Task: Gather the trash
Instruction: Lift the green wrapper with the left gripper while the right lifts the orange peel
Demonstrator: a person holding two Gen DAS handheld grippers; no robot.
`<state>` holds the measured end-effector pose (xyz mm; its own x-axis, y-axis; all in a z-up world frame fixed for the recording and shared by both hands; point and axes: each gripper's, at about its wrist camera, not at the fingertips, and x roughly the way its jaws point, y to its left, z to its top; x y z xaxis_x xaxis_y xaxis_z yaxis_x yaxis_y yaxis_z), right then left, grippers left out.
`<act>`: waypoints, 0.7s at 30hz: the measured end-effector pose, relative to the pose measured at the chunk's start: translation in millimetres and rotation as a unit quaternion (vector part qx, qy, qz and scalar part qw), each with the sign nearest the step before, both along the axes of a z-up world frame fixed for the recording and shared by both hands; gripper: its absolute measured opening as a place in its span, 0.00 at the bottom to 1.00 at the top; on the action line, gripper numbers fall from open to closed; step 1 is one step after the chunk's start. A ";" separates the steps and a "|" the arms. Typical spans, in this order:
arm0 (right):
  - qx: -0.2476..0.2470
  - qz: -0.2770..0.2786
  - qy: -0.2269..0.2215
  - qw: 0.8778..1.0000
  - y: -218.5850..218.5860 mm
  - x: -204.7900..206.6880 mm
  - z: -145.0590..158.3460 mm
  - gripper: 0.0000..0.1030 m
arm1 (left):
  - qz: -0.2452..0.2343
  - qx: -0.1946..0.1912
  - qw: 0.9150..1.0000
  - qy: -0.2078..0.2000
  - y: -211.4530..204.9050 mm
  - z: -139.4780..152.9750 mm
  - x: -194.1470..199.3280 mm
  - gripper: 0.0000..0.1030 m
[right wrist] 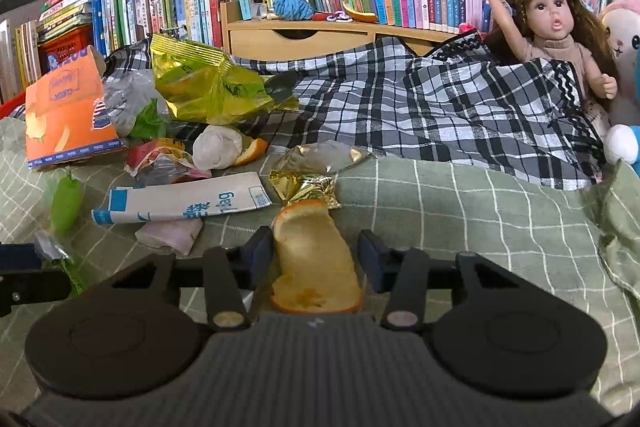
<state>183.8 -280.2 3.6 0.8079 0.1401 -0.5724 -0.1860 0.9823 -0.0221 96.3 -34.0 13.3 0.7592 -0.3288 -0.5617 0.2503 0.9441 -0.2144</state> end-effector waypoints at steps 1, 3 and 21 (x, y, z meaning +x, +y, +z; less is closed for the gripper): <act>0.000 0.000 -0.002 1.000 0.2 0.4 0.4 0.46 | 0.000 0.000 1.000 0.000 -0.1 0.0 -0.2 0.37; 0.000 0.000 -0.006 1.000 0.6 -0.1 1.1 0.44 | 0.000 -0.002 1.000 0.001 -0.2 -0.6 0.4 0.37; -0.002 -0.004 -0.026 1.000 0.6 -15.2 18.0 0.41 | 0.004 -0.003 1.000 -0.019 5.6 14.9 -11.5 0.34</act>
